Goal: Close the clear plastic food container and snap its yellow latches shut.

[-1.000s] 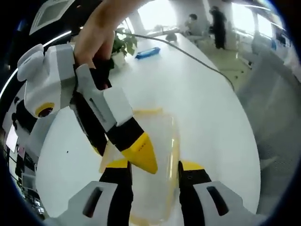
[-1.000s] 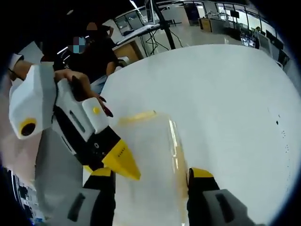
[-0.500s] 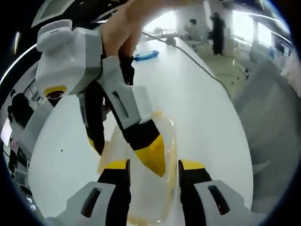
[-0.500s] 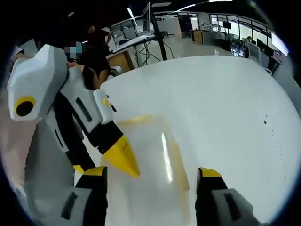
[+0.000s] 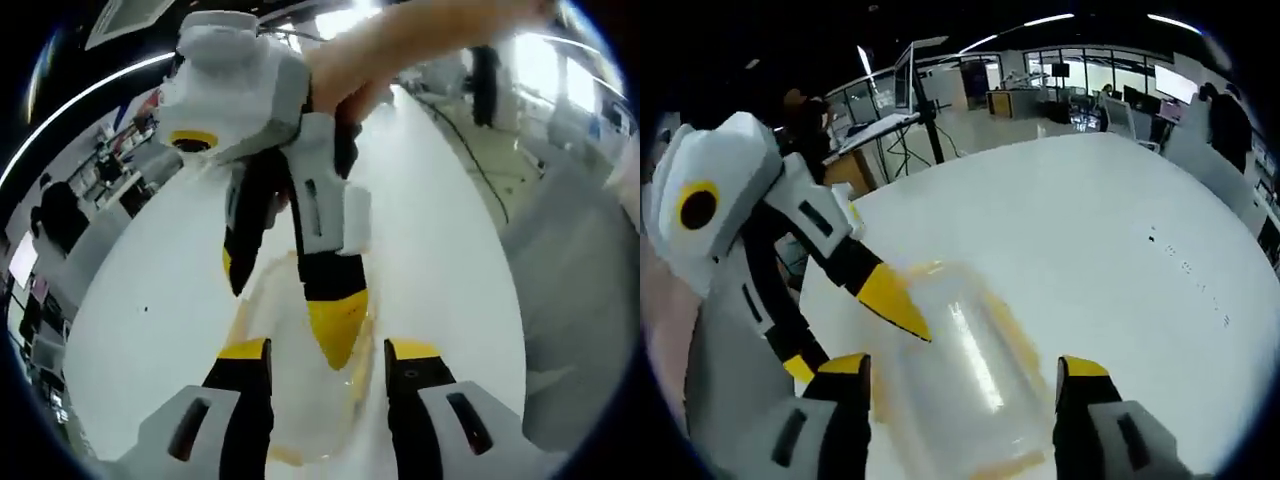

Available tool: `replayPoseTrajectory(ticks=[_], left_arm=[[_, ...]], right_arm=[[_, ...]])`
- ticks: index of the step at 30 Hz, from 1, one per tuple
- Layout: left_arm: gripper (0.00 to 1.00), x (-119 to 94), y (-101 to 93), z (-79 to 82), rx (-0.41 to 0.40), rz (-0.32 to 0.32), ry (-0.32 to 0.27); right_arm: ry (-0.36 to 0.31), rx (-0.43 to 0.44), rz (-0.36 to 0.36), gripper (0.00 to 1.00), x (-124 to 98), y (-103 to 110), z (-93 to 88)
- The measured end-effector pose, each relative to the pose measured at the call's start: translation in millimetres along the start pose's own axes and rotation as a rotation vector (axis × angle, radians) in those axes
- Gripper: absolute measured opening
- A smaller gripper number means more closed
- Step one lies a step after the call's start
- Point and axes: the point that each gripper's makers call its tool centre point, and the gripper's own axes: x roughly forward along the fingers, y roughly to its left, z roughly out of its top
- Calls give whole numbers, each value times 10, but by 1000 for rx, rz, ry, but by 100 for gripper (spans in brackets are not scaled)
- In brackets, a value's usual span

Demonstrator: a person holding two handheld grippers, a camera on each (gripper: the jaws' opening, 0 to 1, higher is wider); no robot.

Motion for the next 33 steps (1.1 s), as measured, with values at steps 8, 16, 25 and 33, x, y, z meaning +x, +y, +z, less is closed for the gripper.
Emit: replayPoseTrajectory(ticks=[8,16,25,33], left_arm=[[44,-100,154,-33,-104,90,-19],[45,-235,367,-170,-242,188,-51],[47,-347,556,-404,-383,299,-40],[47,-346,548,-558,-469,299,-38]], right_arm=[[-40,5,-98,76,-98,-91,25],[-91,49,-172,76,-195,-119,22],[-192,179,-249,75,-314,-129,-50],[-226,295,-295,72,-377,-121,-259]])
